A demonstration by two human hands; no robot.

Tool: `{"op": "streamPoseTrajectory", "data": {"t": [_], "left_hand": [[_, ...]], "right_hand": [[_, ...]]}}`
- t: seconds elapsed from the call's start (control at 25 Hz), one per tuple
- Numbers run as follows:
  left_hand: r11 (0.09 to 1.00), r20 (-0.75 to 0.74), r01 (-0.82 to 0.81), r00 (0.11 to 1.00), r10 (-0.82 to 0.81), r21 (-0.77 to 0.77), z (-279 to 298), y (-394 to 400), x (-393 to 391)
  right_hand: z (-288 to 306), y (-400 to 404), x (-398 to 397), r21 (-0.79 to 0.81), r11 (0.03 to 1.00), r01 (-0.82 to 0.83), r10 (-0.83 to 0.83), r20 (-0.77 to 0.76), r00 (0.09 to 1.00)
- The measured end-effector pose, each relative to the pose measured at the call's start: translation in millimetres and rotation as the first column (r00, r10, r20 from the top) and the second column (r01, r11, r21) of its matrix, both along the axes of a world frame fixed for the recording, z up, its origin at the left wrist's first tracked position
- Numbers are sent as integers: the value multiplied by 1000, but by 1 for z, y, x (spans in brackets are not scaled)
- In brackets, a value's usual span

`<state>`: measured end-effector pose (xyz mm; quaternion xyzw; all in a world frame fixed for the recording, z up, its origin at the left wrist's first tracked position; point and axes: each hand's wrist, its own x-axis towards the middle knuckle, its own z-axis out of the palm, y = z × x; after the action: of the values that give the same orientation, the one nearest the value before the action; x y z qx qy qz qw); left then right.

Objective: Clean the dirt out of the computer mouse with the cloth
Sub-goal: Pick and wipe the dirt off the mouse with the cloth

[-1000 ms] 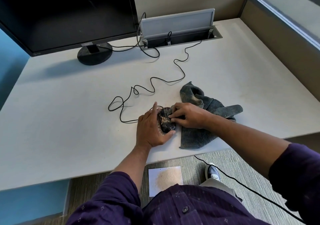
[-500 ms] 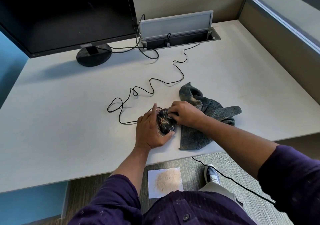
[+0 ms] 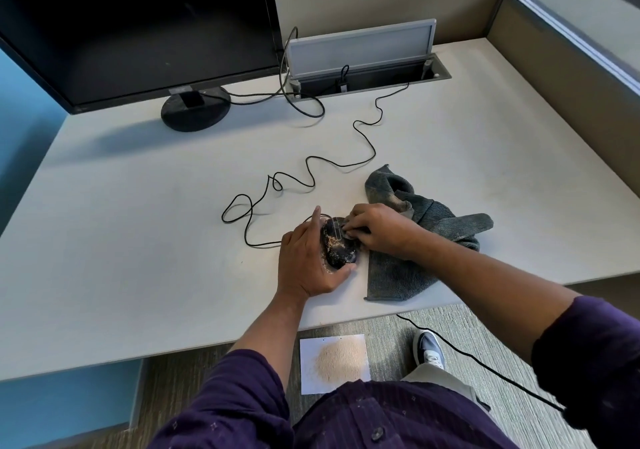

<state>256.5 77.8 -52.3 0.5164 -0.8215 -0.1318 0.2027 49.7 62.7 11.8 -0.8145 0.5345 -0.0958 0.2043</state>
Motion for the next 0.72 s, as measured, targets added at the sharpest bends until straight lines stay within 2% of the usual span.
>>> {"op": "streamPoseTrajectory", "data": {"t": [0.12,0.16,0.28,0.32,0.44,0.56,0.6,0.72], "left_hand": [[1000,10,-8,1000,8,10,0,-2,-1],[1000,14,-14,1000,14,13,0,-2,-1],[999,-3,-22,1000,22,25,-2,-2,0],[1000,-14,-20,1000,20,24,-3,-2,1],[999,-29,-37,999,38,15,-4,-1,4],[1000,-7,-20,1000,20,15,-3,-2,1],[1000,-4,-19,1000,19,14,-3,-2,-1],[999,-16,-31,999,31,9,-4,-1,0]], "right_hand": [[7,1,-4,-94,995,33,-32,18,999],[8,3,2,-152,988,-11,18,45,999],[7,16,30,-232,912,-338,334,-56,941],[4,18,35,-225,892,-393,377,-112,919],[-2,11,42,-232,919,-320,276,-203,940],[-2,7,39,-204,976,-81,54,-134,989],[0,7,37,-178,980,-87,67,-119,991],[4,8,29,-87,945,-315,306,-98,947]]}}
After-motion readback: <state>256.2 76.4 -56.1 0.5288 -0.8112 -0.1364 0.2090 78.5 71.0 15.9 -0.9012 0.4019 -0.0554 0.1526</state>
